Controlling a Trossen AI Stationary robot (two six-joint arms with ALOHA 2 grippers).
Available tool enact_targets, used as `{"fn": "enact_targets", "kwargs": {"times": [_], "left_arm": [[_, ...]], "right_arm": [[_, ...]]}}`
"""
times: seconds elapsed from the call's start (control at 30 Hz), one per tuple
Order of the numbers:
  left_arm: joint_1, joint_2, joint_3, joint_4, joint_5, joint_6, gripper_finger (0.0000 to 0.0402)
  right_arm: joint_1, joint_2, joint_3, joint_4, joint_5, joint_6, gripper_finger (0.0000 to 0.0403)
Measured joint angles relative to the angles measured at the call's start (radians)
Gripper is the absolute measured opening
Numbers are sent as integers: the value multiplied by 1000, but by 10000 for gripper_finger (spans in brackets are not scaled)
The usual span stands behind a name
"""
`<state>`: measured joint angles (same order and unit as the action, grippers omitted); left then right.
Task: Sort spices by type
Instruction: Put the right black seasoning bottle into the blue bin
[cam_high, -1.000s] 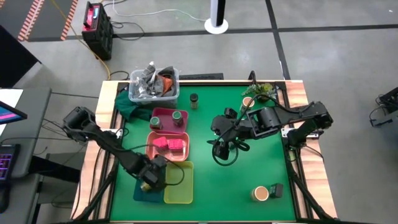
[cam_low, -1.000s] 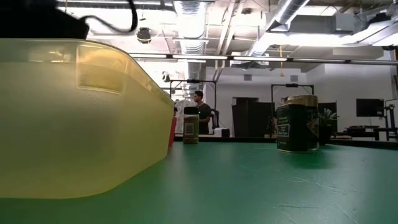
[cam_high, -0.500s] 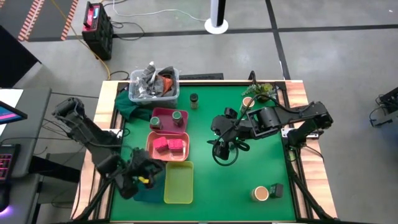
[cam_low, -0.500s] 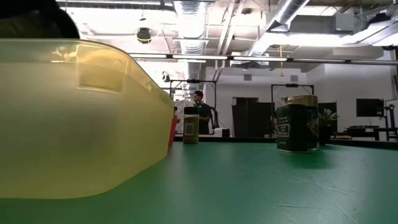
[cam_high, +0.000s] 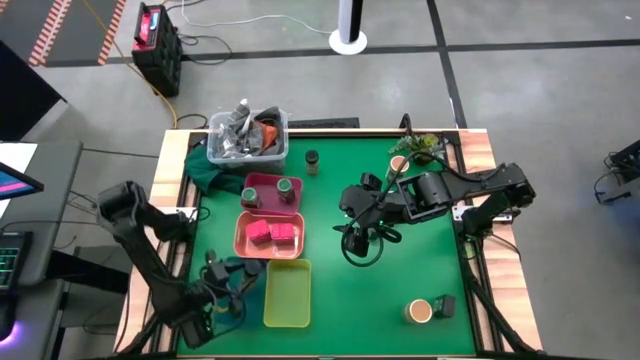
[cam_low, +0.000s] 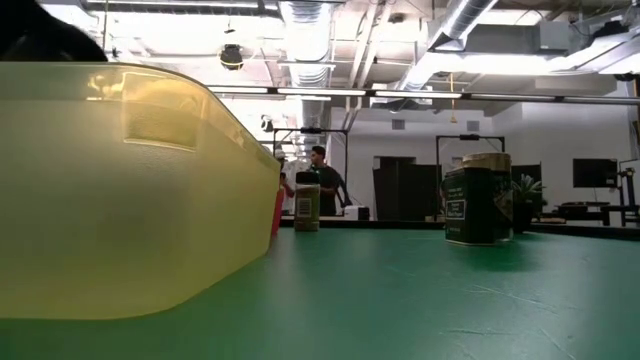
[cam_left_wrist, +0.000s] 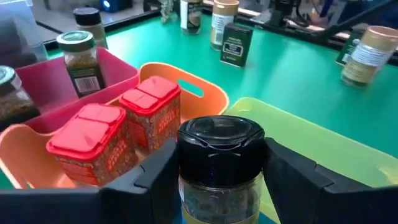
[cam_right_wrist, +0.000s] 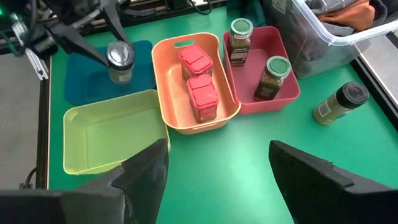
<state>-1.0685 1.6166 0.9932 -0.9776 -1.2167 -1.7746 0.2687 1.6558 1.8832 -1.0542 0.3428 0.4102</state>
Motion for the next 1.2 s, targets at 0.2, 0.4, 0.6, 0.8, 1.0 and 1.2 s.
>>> {"fn": "enact_targets", "kwargs": {"times": [0.2, 0.4, 0.6, 0.8, 1.0, 1.2], "left_arm": [[4, 109, 0, -1, -42, -94, 198], [23, 144, -4, -2, -96, -92, 198], [28, 144, -24, -6, -139, -65, 198], [28, 144, -30, -3, -150, -23, 199], [36, 160, -30, -3, -156, 0, 199], [55, 203, -30, 3, -123, -26, 207]], "right_arm": [[0, 0, 0, -5, 0, 0, 304], [0, 0, 0, -53, 0, -16, 304], [-1, 0, 0, -66, -4, -35, 304], [-1, 0, 0, -72, -32, -57, 304], [-1, 0, 0, -101, -32, -71, 304], [5, 0, 0, -98, -34, -57, 304]]}}
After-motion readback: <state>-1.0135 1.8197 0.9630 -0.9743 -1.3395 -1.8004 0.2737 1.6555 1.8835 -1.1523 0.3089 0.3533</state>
